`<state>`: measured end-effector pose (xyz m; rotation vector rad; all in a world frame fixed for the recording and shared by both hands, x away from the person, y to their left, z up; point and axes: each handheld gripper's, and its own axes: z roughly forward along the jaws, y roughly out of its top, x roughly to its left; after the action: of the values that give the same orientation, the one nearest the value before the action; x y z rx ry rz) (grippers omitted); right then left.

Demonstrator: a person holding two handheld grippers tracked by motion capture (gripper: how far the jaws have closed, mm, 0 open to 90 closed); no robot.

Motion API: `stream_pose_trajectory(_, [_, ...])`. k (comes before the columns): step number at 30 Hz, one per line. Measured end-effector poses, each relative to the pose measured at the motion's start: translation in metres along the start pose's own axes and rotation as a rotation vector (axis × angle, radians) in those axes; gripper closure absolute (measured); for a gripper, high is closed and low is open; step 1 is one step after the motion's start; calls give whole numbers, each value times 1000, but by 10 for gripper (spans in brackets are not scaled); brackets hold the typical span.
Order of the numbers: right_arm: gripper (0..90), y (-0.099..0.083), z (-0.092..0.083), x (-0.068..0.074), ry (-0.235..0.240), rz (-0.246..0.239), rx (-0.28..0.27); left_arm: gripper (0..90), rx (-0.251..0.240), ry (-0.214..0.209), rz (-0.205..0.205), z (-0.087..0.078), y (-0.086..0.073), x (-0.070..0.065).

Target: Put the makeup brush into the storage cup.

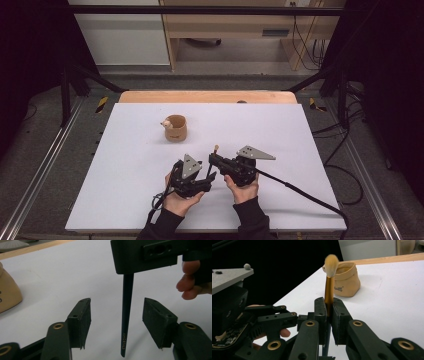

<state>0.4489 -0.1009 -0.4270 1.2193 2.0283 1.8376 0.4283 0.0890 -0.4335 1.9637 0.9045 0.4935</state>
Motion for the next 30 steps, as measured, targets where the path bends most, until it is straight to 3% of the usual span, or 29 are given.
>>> stream_pose_trajectory(13, [837, -2, 0, 1, 4, -16, 4, 660, -13, -13, 2, 2, 6, -3])
stream_pose_trajectory(25, [837, -2, -1, 2, 11, -23, 5, 816, -31, -14, -15, 1, 8, -6])
stream_pose_trajectory(30, [836, -2, -1, 2, 13, -25, 5, 822, -32, -9, -21, 1, 8, -8])
